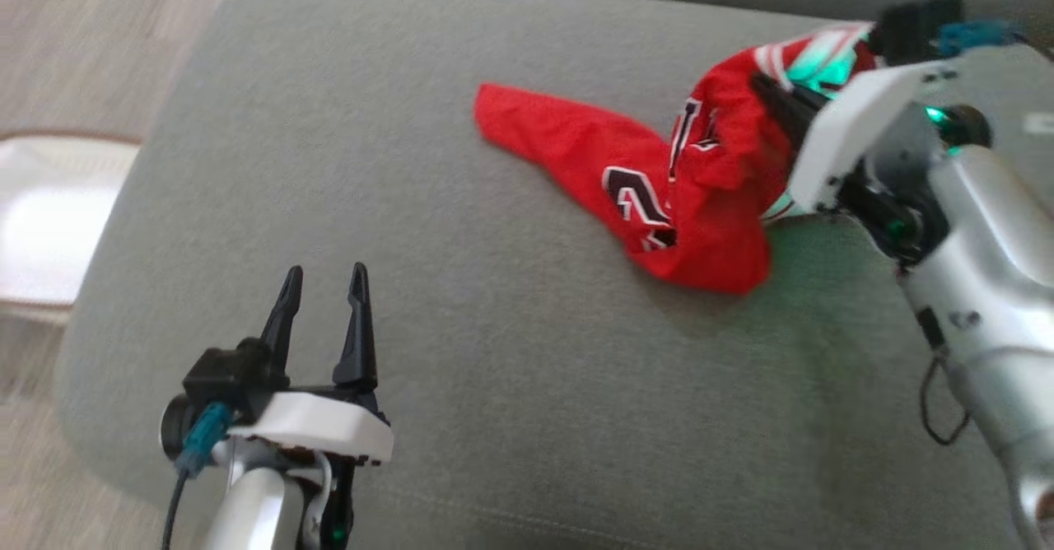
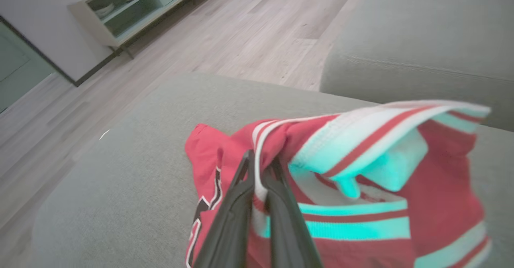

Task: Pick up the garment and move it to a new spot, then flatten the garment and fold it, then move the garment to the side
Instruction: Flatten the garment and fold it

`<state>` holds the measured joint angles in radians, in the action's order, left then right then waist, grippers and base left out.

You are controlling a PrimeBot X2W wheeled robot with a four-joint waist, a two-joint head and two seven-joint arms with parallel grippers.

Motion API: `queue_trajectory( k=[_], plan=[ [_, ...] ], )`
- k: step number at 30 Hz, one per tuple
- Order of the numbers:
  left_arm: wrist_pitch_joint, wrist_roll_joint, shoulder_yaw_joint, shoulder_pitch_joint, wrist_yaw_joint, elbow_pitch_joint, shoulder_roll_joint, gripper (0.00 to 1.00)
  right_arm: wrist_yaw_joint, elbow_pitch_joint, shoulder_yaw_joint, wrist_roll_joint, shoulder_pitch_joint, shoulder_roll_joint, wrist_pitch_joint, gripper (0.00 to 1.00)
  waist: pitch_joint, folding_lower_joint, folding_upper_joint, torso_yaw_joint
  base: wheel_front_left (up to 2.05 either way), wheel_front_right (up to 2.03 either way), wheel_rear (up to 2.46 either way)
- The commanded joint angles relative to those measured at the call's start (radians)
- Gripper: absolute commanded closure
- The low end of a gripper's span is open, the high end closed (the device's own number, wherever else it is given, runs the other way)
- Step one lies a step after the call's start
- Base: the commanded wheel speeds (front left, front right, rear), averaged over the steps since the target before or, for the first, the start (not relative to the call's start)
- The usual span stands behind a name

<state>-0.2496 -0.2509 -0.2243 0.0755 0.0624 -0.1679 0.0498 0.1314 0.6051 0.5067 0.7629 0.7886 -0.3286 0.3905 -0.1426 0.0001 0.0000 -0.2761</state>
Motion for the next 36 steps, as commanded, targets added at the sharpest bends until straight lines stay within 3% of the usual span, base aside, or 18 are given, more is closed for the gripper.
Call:
queue_trajectory(
  k=[1, 3, 4, 5, 6, 10, 13, 20, 26, 36],
  plan=[
    [-0.012, -0.011, 0.017, 0.052, 0.008, 0.023, 0.001, 0.00, -0.001, 0.004, 0.038, -0.005, 0.062, 0.035, -0.008, 1.00, -0.053, -0.0001, 0.0000, -0.058, 0.00, 0.00, 0.00],
    [-0.012, -0.023, 0.003, 0.062, 0.015, 0.023, 0.001, 0.00, -0.001, 0.059, 0.073, 0.002, 0.090, 0.063, -0.024, 1.00, -0.065, -0.0001, 0.0000, -0.069, 0.00, 0.00, 0.00],
    [-0.012, -0.028, -0.002, 0.067, 0.019, 0.023, 0.001, 0.00, -0.001, 0.090, 0.088, 0.007, 0.100, 0.077, -0.030, 0.82, -0.069, -0.0001, 0.0000, -0.072, 0.00, 0.00, 0.00],
    [-0.012, -0.031, -0.006, 0.071, 0.023, 0.022, 0.001, 0.00, -0.001, 0.120, 0.104, 0.011, 0.108, 0.091, -0.037, 0.04, -0.071, -0.0001, 0.0000, -0.073, 0.00, 0.00, 0.00],
    [-0.012, -0.032, -0.010, 0.074, 0.026, 0.021, 0.001, 0.00, -0.001, 0.145, 0.117, 0.021, 0.114, 0.105, -0.047, 0.00, -0.073, -0.0001, 0.0000, -0.073, 0.00, 0.00, 0.00],
    [-0.012, -0.030, -0.010, 0.087, 0.033, 0.013, 0.001, 0.00, -0.001, 0.175, 0.171, 0.073, 0.123, 0.140, -0.123, 0.00, -0.064, -0.0001, 0.0000, -0.050, 0.00, 0.00, 0.00],
    [-0.012, -0.017, 0.006, 0.082, 0.032, 0.010, 0.001, 0.00, -0.001, 0.141, 0.205, 0.109, 0.126, 0.132, -0.218, 0.00, -0.044, -0.0001, 0.0000, -0.009, 0.00, 0.00, 0.00],
    [-0.012, 0.005, 0.040, 0.057, 0.014, 0.004, 0.001, 0.00, -0.001, 0.079, 0.205, 0.175, 0.073, 0.034, -0.431, 0.00, 0.012, -0.0001, 0.0000, 0.092, 0.00, 0.00, 0.00],
    [-0.012, 0.007, 0.036, 0.050, 0.006, 0.002, 0.001, 0.00, -0.001, 0.085, 0.201, 0.213, -0.033, -0.058, -0.467, 0.00, 0.026, -0.0001, 0.0000, 0.126, 0.00, 0.00, 0.00],
    [-0.012, -0.001, 0.015, 0.058, 0.002, -0.002, 0.001, 0.00, -0.001, 0.113, 0.248, 0.229, -0.007, -0.054, -0.411, 0.00, 0.010, -0.0001, 0.0000, 0.077, 0.00, 0.00, 0.00]
  ],
)
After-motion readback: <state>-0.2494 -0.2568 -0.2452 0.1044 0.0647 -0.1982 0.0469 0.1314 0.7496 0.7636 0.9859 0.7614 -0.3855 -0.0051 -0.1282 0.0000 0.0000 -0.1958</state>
